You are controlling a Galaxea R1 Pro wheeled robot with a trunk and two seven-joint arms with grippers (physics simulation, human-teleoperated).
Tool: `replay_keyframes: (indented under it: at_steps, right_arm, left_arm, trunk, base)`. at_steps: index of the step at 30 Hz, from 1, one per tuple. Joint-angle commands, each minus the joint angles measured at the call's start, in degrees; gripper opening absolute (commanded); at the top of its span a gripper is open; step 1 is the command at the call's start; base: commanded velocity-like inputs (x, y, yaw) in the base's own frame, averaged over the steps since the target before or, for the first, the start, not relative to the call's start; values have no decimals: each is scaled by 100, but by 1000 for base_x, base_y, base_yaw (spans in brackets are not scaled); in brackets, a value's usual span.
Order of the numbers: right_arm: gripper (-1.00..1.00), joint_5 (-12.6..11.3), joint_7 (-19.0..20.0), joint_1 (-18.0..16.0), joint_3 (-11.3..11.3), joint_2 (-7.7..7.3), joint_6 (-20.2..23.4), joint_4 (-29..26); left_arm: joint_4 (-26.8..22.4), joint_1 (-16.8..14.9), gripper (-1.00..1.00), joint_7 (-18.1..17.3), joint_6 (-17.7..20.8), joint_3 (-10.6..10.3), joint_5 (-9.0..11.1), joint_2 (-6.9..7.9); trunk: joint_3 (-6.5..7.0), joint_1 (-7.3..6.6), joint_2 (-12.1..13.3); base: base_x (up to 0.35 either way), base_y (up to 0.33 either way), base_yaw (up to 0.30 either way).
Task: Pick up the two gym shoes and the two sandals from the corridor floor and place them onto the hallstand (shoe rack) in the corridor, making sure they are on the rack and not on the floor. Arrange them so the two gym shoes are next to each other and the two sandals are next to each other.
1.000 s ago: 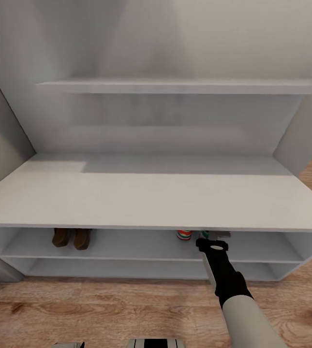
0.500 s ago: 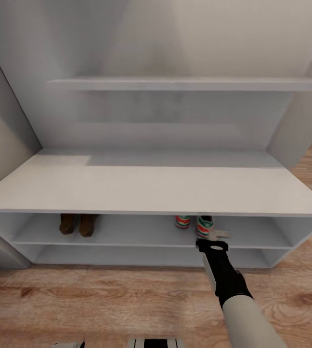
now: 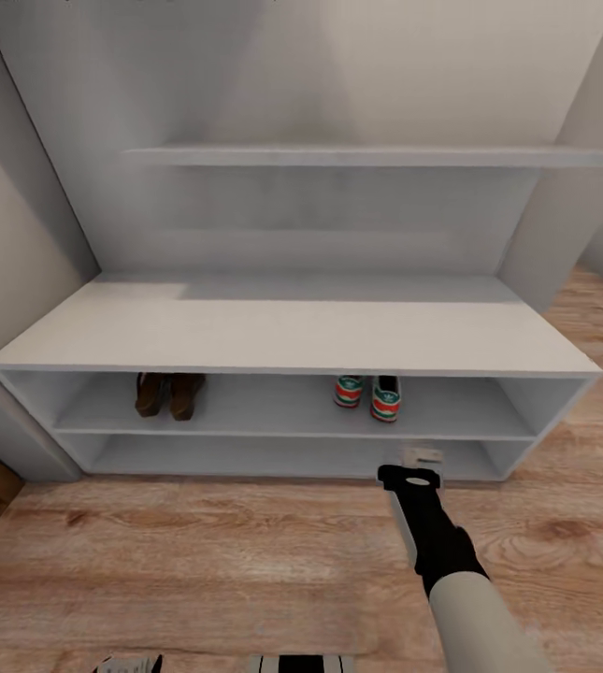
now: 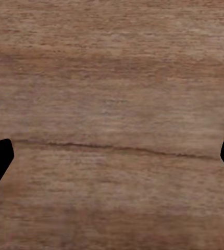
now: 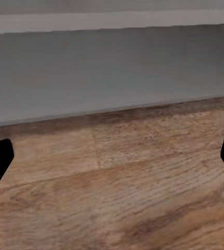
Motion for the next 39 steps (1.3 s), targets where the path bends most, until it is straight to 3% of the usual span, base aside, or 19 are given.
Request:
replay_keyframes:
  at_steps: [1,14,15,17,18,22,23,27,28,33,34,39]
  right_arm:
    - [100,56,11,-3,-16,6,34,28]
    - [100,69,11,-3,-17,6,-195,889]
    - [100,86,10,-3,-17,6,-592,1270]
    - [100,95,-1,-1,-17,6,-994,1604]
    - [100,100,-8,1,-17,1,-1447,2017]
    - [100,100,-12,4,-17,-172,-2081,2668]
    - [100,103,-14,7,-14,-324,-2732,3312]
    - [100,109,-13,12,-5,-459,-3439,3860]
    - [100,117,6,29,-1,-596,-4279,4250]
    - [100,120,17,206,0,-711,-4777,4383]
    - [100,119,18,381,0,-760,-4927,4409]
    - [100,135,24,612,11,-796,-5064,4435]
  left_arm:
    - [3,-4,100,-56,-10,46,6,-4]
    - [-2,-6,100,-31,-32,65,31,6]
    - [1,-6,100,-28,-35,73,65,14]
    - [8,-6,100,-27,-36,86,102,17]
    - [14,-6,100,-30,-36,118,150,19]
    - [23,-4,100,-33,-36,172,208,23]
    - [30,0,100,-34,-36,211,246,27]
    - [29,2,100,-35,-36,228,264,33]
    - [35,3,100,-35,-36,232,267,37]
    - [45,3,100,-35,-36,235,268,42]
    - [57,3,100,-35,-36,236,266,44]
    - [69,3,100,-39,-36,233,261,41]
  trunk:
    - [-4,-5,-2]
    - [-4,-5,-2]
    - [-4,-5,-2]
    - [-4,-5,-2]
    - [-4,-5,-2]
    - [-4,-5,-2]
    - [-4,-5,-2]
    - [-4,-5,-2]
    - [-4,-5,-2]
    - [-4,-5,-2]
    - [-4,-5,-2]
    - [-4,-5,-2]
  base:
    - [-337,0,0]
    - [-337,0,0]
    - [-337,0,0]
    - [-336,0,0]
    - [-254,0,0]
    - [-154,0,0]
    - [-44,0,0]
    - [-26,0,0]
    - [-6,0,0]
    - [-3,0,0]
    - [0,0,0]
    - [0,0,0]
